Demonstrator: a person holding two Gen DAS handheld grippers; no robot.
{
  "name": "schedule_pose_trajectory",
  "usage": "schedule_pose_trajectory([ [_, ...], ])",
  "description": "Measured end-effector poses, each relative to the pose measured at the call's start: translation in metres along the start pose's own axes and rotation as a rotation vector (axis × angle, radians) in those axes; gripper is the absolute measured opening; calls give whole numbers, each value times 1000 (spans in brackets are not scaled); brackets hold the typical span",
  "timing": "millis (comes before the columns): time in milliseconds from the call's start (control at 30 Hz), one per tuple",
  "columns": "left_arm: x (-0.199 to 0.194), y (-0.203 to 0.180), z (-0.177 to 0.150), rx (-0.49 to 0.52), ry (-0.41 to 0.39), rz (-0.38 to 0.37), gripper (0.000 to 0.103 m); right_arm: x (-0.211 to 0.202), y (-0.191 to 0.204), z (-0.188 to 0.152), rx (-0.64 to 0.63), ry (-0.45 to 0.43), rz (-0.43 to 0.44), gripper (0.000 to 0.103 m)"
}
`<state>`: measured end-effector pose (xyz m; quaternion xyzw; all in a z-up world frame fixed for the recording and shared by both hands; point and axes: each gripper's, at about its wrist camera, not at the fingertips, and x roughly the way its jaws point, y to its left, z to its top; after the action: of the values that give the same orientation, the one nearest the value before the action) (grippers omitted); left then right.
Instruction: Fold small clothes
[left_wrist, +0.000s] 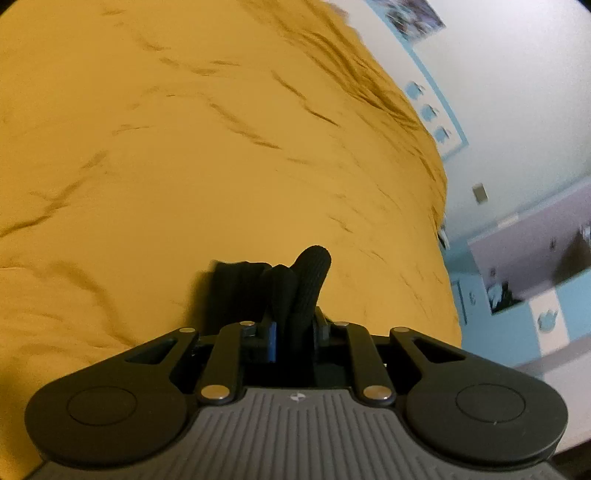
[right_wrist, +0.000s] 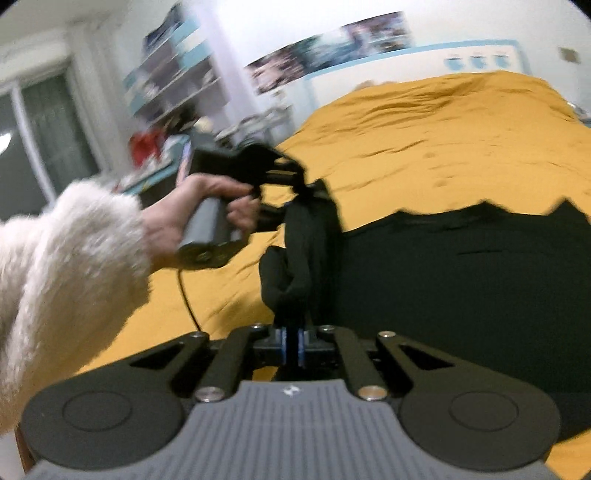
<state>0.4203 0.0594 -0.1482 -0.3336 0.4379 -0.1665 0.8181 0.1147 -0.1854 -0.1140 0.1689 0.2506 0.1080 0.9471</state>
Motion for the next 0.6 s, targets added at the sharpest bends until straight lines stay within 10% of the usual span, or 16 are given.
schedule_pose_trajectory([
  [600, 178, -230, -103, 340, 189, 0, 18, -130, -202, -17, 311, -291, -256, 0],
])
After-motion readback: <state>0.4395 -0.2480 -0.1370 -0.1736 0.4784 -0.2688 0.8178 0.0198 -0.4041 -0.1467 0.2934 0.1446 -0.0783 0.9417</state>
